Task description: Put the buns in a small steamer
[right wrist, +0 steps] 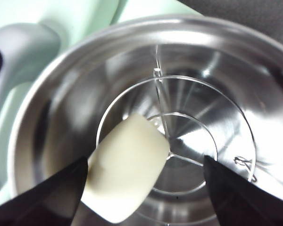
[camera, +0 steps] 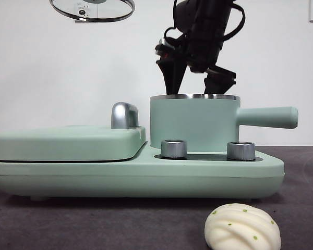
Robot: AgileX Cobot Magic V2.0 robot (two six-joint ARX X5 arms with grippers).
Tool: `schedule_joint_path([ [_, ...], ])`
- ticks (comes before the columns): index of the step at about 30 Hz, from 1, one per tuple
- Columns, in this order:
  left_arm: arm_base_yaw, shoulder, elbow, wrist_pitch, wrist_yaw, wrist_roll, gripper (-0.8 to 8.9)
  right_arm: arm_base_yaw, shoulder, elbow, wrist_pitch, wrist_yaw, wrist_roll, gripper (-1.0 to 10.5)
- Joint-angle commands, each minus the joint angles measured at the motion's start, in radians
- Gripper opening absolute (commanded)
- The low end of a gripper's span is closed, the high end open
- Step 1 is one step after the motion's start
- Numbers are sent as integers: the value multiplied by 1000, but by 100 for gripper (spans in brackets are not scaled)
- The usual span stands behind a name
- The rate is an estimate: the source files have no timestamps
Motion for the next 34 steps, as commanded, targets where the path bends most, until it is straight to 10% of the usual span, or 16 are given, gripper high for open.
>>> schedule_joint_path([
  [1,-3,-1,35,19,5,2,19,6,16,70,-11,-3,-8,394],
  [18,-3,-1,35,16,5,1,19,0,-167,116,-140,2,-8,458],
  [30,3,3,35,11,5,1,19,75,-681,-532,-112,26,-5,458],
  [34,3,3,35,11,5,1,19,156,-842,-798,49,24,101,458],
])
